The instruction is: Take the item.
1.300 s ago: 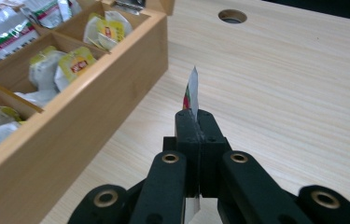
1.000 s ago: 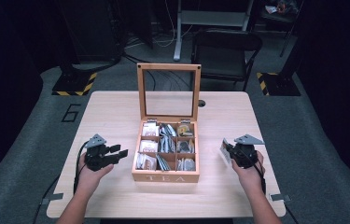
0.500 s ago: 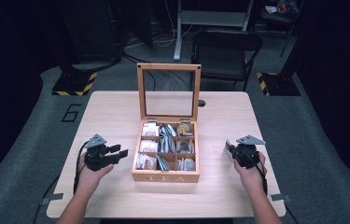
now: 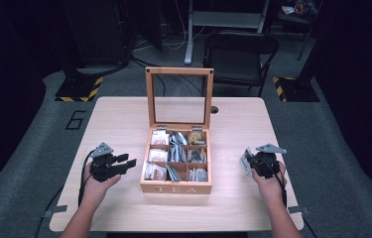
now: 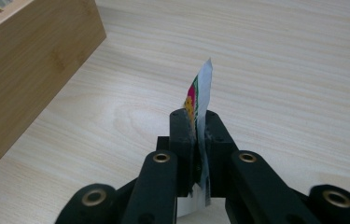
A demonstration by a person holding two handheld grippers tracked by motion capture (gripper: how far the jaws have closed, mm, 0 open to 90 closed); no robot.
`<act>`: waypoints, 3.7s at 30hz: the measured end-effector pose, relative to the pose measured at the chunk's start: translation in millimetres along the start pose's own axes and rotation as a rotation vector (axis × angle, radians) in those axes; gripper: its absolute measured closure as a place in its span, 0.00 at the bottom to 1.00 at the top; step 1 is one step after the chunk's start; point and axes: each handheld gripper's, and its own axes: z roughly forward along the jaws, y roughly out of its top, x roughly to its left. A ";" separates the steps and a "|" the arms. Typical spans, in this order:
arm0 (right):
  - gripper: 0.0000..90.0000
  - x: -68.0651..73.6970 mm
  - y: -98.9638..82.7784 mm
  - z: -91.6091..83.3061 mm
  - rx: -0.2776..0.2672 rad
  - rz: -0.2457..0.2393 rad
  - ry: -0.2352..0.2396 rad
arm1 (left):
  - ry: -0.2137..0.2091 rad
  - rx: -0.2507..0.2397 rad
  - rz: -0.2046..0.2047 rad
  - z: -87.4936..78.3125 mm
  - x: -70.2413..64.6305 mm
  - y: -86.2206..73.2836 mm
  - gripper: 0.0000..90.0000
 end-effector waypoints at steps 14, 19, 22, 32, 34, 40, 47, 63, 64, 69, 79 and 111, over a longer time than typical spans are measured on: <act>0.86 -0.2 -2.6 4.8 0.025 -0.006 -0.009 | -0.002 0.004 0.000 0.0 0.3 -0.1 0.57; 0.82 -1.0 -3.1 4.9 0.029 0.004 -0.010 | -0.002 0.004 0.000 0.2 0.5 -0.2 0.57; 0.81 -1.9 -2.7 4.5 0.026 0.010 -0.013 | -0.002 0.003 -0.001 0.1 0.5 -0.2 0.57; 0.78 -9.1 -3.5 3.9 0.032 0.048 -0.027 | -0.002 0.004 -0.001 0.4 0.6 -0.3 0.57; 0.78 -10.8 -3.8 4.0 0.034 0.053 -0.025 | -0.002 0.005 -0.001 0.3 0.8 -0.4 0.57; 0.77 -13.8 -4.5 3.6 0.037 0.057 -0.036 | -0.003 0.003 -0.002 0.2 0.5 -0.3 0.57; 0.75 -16.5 -5.8 3.5 0.045 0.061 -0.055 | 0.000 0.003 -0.001 0.2 0.8 -0.3 0.57; 0.70 -21.8 -1.3 -4.5 0.037 0.082 -0.090 | 0.009 0.000 -0.004 -0.2 1.2 -0.2 0.55; 0.70 -20.1 2.1 -6.9 0.030 0.069 -0.097 | 0.008 0.002 -0.004 -0.1 1.2 -0.2 0.55; 0.70 -14.8 11.1 -11.0 0.016 0.029 -0.096 | 0.008 0.004 -0.003 0.3 1.1 -0.3 0.55; 0.68 -0.1 22.0 -4.4 0.019 -0.011 -0.017 | 0.007 0.005 -0.001 0.2 1.5 -0.1 0.55; 0.62 49.9 98.9 21.6 0.009 -0.128 0.178 | 0.005 0.007 -0.008 1.8 3.0 0.7 0.54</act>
